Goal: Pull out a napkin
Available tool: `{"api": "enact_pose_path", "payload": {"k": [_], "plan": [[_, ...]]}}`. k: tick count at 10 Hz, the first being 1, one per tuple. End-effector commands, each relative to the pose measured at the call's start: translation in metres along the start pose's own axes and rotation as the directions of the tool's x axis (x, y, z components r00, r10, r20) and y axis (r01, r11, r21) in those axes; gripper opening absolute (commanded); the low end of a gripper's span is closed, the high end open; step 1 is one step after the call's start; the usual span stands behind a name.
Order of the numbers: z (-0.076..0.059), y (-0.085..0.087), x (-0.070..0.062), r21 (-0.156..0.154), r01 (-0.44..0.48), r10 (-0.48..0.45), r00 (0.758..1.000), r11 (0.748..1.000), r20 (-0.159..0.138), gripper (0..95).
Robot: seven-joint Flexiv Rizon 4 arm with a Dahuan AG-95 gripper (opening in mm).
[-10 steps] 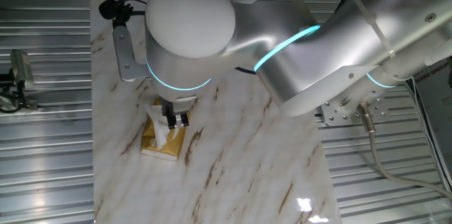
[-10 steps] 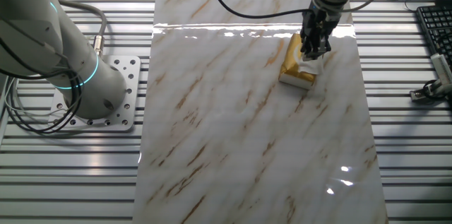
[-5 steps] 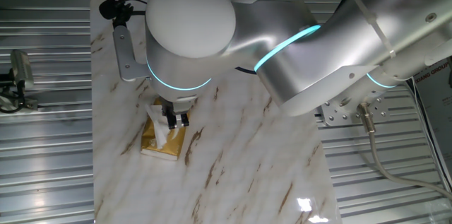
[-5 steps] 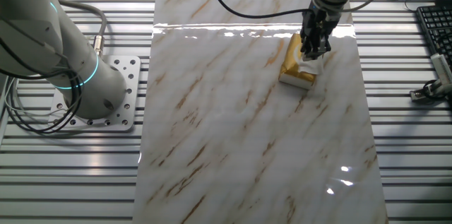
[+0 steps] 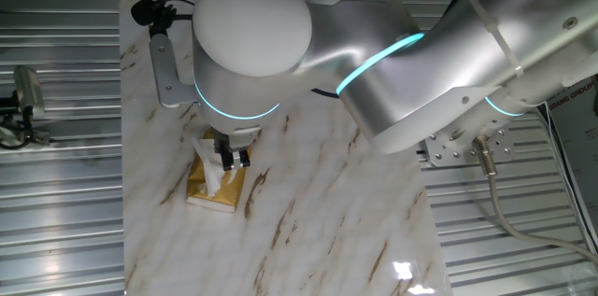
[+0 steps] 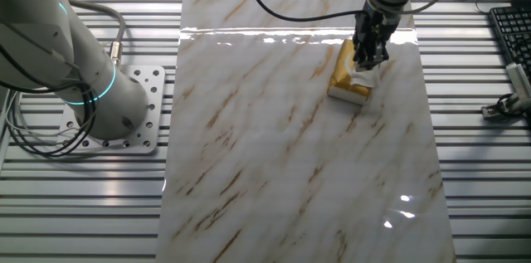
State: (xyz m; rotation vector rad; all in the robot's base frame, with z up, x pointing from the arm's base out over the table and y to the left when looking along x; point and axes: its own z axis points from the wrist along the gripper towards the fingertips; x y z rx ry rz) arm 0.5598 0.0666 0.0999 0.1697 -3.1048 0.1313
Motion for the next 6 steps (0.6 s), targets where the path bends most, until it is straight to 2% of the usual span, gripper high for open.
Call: {"api": "enact_pose_path", "payload": {"k": [1,2,3,6], "plan": [[0.0001,0.0002,-0.0001,0.000,0.000,0.000,1.000,1.000,0.000,19.0],[0.0001,0.0002,-0.0001,0.000,0.000,0.000,1.000,1.000,0.000,19.0],[0.0001,0.0002,-0.0001,-0.009,0.037,-0.037,0.999,0.999,0.022,19.0],[0.0001,0.0002,-0.0001,-0.021,0.037,-0.036,0.999,0.999,0.021,19.0]]}}
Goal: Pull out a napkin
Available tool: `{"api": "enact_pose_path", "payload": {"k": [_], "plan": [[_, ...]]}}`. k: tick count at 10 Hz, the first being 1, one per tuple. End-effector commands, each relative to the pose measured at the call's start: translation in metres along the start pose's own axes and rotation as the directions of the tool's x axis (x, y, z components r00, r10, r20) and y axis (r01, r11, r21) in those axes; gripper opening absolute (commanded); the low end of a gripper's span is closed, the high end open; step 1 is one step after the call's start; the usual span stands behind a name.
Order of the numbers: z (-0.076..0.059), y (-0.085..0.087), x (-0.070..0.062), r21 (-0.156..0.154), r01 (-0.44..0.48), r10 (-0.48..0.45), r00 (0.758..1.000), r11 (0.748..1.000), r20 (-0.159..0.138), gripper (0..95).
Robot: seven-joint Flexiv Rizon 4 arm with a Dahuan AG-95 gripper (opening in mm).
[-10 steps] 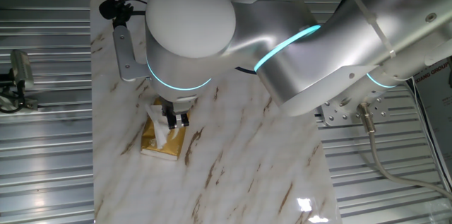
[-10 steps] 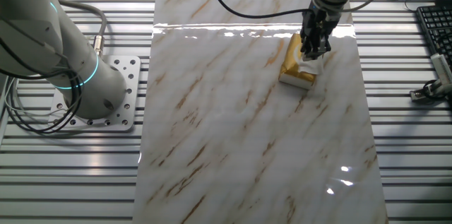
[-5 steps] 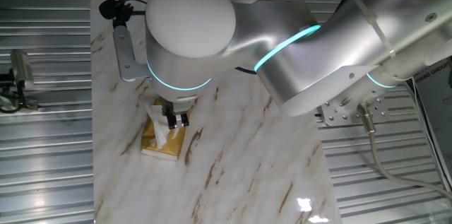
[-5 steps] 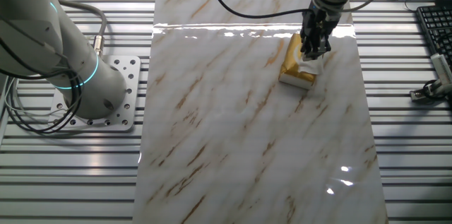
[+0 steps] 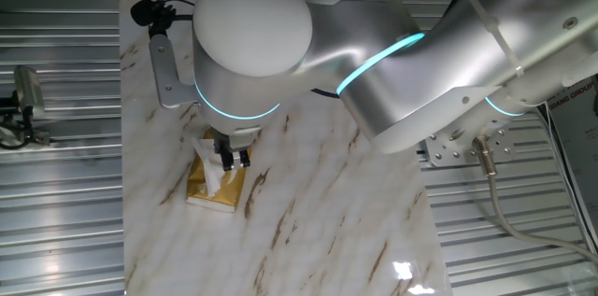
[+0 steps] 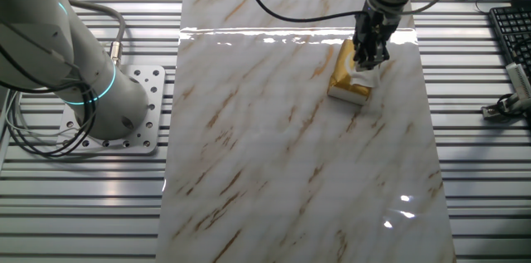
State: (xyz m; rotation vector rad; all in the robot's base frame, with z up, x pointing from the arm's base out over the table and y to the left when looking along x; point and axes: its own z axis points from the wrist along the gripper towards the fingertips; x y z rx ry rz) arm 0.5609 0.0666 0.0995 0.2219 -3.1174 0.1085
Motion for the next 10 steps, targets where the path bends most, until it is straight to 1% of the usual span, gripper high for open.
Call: {"api": "enact_pose_path", "payload": {"k": [1,4,6,7,8,9,10], "plan": [[-0.0003,0.0003,0.0010,-0.008,0.007,-0.007,1.000,1.000,0.004,19.0],[0.0001,0.0003,0.0011,-0.010,0.014,-0.014,1.000,1.000,0.005,19.0],[-0.0008,0.0008,0.0000,-0.024,0.008,-0.007,1.000,1.000,0.010,19.0],[-0.0010,0.0010,-0.0002,-0.031,0.000,0.000,1.000,1.000,0.011,38.0],[-0.0022,0.0020,-0.0016,-0.044,-0.002,0.003,1.000,0.999,0.016,38.0],[-0.0047,0.0032,-0.0044,-0.048,0.002,-0.001,1.000,0.999,0.017,38.0],[-0.0073,0.0048,-0.0072,-0.059,-0.004,0.005,1.000,0.998,0.017,38.0]]}}
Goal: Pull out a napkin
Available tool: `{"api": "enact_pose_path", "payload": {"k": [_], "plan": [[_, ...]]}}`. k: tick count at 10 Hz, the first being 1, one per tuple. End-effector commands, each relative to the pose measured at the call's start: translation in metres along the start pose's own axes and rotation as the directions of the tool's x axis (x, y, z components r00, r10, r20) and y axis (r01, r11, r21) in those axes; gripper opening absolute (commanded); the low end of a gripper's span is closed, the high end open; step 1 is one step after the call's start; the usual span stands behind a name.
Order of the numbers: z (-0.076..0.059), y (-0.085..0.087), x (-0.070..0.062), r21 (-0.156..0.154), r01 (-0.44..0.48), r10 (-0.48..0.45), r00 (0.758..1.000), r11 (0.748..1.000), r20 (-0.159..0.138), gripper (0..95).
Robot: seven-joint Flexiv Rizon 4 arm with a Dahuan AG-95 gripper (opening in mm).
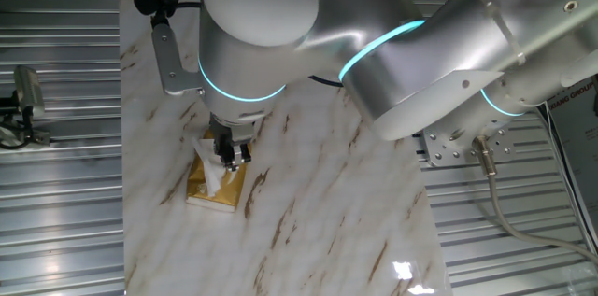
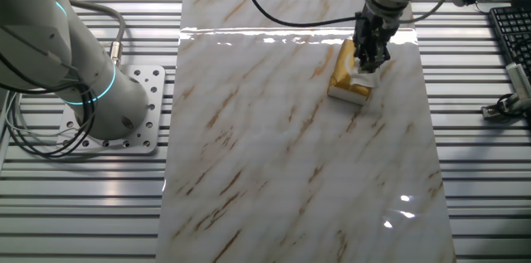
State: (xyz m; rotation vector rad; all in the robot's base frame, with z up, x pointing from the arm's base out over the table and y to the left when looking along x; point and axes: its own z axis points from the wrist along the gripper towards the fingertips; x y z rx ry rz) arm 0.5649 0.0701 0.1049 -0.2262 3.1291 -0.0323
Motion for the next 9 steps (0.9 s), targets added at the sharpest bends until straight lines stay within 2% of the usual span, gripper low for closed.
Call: {"api": "enact_pose_path", "payload": {"k": [1,3,4,9], "plan": [[-0.004,0.004,-0.006,-0.013,-0.011,0.011,1.000,1.000,-0.005,38.0],[-0.008,0.009,-0.010,-0.022,-0.023,0.023,1.000,1.000,0.018,38.0],[-0.009,0.011,-0.011,-0.020,-0.024,0.025,0.999,0.999,0.030,57.0],[-0.009,0.017,-0.010,-0.019,0.007,-0.006,0.998,1.000,0.061,57.0]]}}
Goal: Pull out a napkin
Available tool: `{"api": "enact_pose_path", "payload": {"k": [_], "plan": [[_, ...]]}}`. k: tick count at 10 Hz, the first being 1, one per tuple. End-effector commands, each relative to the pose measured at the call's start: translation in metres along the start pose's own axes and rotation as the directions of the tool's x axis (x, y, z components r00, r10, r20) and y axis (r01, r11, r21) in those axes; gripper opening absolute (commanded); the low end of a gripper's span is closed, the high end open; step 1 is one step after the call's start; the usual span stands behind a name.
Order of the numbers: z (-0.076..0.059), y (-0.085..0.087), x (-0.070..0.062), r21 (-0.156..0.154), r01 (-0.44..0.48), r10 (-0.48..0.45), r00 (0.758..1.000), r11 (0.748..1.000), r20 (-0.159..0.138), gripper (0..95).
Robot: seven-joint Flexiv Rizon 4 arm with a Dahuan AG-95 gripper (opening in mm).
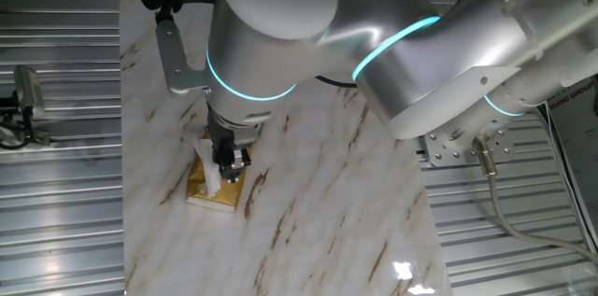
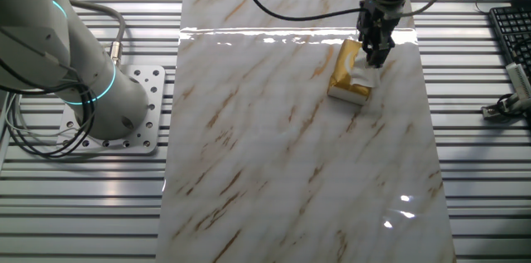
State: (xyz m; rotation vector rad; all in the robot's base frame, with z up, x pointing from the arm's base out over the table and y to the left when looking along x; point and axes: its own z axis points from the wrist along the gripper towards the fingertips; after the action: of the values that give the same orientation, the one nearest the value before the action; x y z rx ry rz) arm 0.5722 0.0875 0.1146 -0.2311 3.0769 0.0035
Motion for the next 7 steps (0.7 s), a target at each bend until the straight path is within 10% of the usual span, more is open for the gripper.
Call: {"api": "enact_pose_path", "payload": {"k": [1,7], "plan": [[0.002,0.002,0.001,0.002,0.004,-0.004,1.000,1.000,0.011,57.0],[0.015,0.011,0.020,0.012,0.082,-0.083,0.996,0.997,0.045,57.0]]}}
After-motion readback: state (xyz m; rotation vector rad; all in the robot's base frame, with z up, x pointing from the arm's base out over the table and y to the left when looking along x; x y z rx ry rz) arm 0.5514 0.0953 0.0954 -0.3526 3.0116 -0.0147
